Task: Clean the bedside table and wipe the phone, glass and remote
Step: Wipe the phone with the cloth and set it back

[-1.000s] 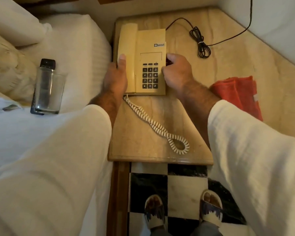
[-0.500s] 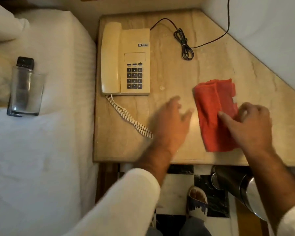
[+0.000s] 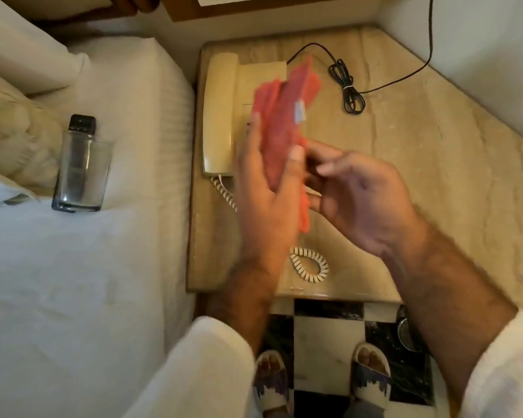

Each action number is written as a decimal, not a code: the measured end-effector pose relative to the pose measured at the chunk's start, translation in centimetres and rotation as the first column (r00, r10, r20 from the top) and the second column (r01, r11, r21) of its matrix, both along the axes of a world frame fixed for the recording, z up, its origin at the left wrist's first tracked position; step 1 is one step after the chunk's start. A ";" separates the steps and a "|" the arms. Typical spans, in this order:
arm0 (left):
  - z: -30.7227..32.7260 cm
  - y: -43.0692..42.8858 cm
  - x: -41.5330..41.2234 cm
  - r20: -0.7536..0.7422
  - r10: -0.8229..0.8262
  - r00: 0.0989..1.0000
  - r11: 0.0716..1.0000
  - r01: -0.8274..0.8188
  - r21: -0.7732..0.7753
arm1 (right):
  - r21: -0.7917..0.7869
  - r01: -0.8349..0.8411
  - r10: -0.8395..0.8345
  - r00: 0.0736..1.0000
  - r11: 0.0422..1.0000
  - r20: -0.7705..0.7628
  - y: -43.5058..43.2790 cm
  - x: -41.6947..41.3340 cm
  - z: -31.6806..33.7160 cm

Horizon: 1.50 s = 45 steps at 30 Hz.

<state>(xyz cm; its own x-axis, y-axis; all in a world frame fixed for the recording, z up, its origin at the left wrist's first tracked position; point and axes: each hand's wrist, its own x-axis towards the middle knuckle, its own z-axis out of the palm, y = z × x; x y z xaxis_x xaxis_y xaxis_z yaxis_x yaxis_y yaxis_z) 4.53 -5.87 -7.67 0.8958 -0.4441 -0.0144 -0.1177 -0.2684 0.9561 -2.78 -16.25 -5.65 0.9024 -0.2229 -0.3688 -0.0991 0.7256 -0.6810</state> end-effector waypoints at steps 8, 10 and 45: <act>-2.5 1.0 15.5 0.437 -0.100 0.894 0.864 -0.139 0.483 | -0.949 -0.306 -0.116 0.943 0.074 -0.313 -2.4 10.6 -5.2; -4.3 0.7 15.5 0.381 -0.225 0.897 0.786 -0.064 0.615 | -0.922 -0.376 -0.013 0.926 -0.098 -0.376 -3.6 11.6 -7.4; -3.6 2.0 10.8 0.376 -0.280 0.883 0.719 -0.067 0.692 | -0.963 -0.166 0.107 0.976 -0.213 -0.191 -6.1 10.7 -12.3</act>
<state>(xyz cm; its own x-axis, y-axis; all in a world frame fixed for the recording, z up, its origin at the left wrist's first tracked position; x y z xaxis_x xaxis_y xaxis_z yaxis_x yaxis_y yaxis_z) 15.28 -3.82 -11.25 0.8274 -0.5612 0.0208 -0.5301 -0.7683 0.3587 7.93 -22.33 -17.90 0.9703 -0.2144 0.1122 -0.1190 -0.8268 -0.5498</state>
